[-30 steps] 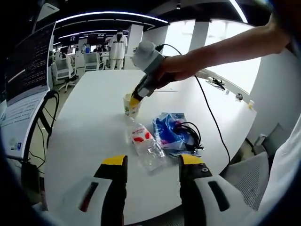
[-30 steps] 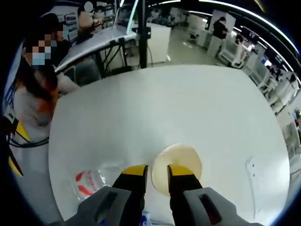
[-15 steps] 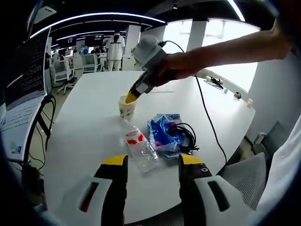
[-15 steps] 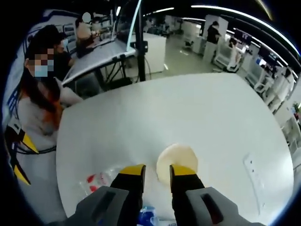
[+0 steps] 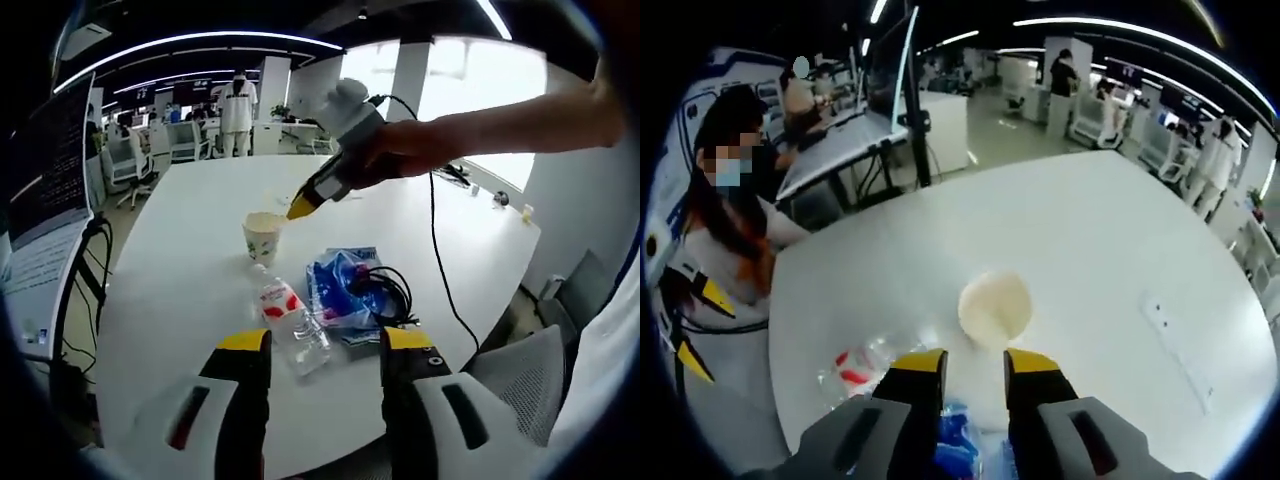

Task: Arrange the tabletop items into an orderly group along one side of the table until the central work area is clear of visible clutter.

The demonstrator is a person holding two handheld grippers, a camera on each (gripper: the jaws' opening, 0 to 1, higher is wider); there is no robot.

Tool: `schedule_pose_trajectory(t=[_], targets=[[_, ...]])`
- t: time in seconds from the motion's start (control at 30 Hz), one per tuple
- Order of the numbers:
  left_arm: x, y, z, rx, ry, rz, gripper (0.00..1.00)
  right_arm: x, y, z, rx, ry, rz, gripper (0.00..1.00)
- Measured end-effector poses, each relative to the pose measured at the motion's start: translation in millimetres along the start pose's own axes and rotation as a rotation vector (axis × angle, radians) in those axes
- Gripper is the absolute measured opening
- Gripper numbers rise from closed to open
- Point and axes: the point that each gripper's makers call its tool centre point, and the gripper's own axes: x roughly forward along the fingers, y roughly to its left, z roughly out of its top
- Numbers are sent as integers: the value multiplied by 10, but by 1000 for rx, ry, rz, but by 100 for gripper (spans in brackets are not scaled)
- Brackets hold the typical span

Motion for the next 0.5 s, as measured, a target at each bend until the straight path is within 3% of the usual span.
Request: schedule_pose_trajectory(t=[0.23,0.5], targets=[[3,-12,27,16,1,4,43,-234,-79,-272,64,-12,-35,24],[13,-25,44,34,8,1,43,-454,-79,-432,133,-40,-59,25]])
